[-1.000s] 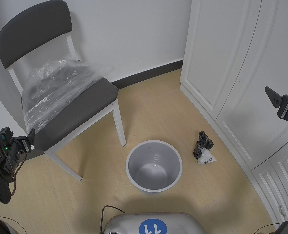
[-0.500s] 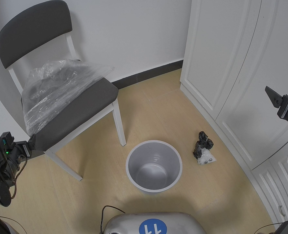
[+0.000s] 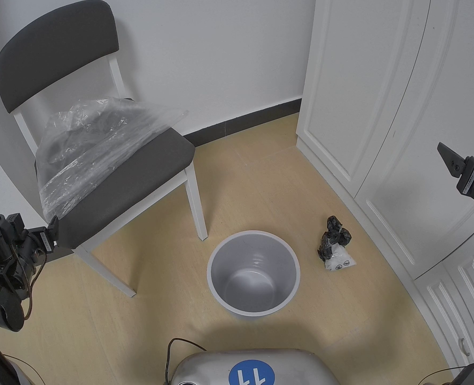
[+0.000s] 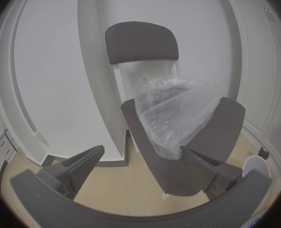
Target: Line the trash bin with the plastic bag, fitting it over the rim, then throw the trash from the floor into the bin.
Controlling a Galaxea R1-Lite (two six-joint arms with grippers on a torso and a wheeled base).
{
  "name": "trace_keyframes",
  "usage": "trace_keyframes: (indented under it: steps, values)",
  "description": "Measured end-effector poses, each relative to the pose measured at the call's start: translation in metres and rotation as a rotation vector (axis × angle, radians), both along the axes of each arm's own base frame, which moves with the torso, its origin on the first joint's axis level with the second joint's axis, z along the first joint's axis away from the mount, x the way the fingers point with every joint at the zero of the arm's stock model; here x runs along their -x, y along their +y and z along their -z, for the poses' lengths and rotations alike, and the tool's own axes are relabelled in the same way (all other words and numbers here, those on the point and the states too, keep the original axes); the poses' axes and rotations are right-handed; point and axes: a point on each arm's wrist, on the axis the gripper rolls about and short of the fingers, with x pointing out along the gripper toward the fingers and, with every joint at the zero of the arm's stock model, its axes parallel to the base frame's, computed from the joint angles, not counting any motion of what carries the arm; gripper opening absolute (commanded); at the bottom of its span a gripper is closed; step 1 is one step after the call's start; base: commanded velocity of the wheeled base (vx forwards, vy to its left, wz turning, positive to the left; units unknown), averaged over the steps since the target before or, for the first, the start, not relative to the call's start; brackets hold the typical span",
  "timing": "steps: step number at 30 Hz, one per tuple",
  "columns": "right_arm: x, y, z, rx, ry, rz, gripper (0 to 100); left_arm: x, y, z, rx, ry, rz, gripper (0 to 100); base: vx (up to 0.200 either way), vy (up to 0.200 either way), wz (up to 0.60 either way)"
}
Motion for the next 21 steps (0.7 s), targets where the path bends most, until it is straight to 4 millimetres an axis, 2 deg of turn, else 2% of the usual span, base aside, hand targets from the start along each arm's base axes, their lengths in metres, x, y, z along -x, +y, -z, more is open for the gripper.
trace_keyframes:
  steps: [8,18,21]
  values:
    - [-0.001,-0.002,0.001,0.001,0.004,0.010,100,-0.002,0.004,-0.008,-0.008,-0.041,-0.020,100,0.000,0.000,0.00]
    - [-0.001,-0.002,0.000,0.001,0.002,0.012,100,0.022,0.000,-0.056,-0.053,-0.242,0.049,100,0.000,0.000,0.00]
    - [-0.001,-0.002,0.000,0.001,0.001,0.011,100,0.030,-0.001,-0.063,-0.064,-0.274,0.060,100,0.000,0.000,0.00]
